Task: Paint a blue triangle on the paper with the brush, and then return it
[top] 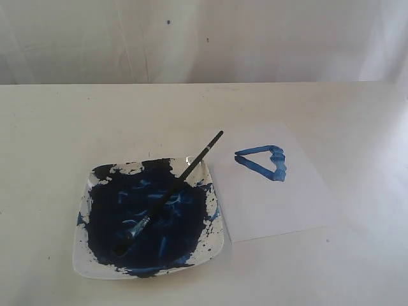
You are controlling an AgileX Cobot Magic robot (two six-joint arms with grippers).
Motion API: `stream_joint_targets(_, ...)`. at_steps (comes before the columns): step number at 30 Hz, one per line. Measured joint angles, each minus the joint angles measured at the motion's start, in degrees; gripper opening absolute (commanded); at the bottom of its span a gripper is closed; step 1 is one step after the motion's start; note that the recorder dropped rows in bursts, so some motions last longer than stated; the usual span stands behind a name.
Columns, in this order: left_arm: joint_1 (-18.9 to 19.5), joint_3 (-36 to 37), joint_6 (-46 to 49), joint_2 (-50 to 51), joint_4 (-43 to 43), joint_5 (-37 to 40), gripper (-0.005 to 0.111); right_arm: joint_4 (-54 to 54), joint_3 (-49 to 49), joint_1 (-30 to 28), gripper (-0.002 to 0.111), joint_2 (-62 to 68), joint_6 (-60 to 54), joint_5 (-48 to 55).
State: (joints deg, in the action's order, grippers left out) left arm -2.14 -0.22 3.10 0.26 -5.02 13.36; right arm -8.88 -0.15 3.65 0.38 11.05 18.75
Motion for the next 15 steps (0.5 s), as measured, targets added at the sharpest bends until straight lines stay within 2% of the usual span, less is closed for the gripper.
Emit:
stream_joint_targets(11, 0.0, 0.0, 0.0, 0.0, 0.0, 0.0, 0.0, 0.0, 0.0, 0.0, 0.0, 0.0, 0.0, 0.0)
stream_joint_targets(15, 0.0, 0.0, 0.0, 0.0, 0.0, 0.0, 0.0, 0.0, 0.0, 2.02, 0.0, 0.0, 0.0, 0.0)
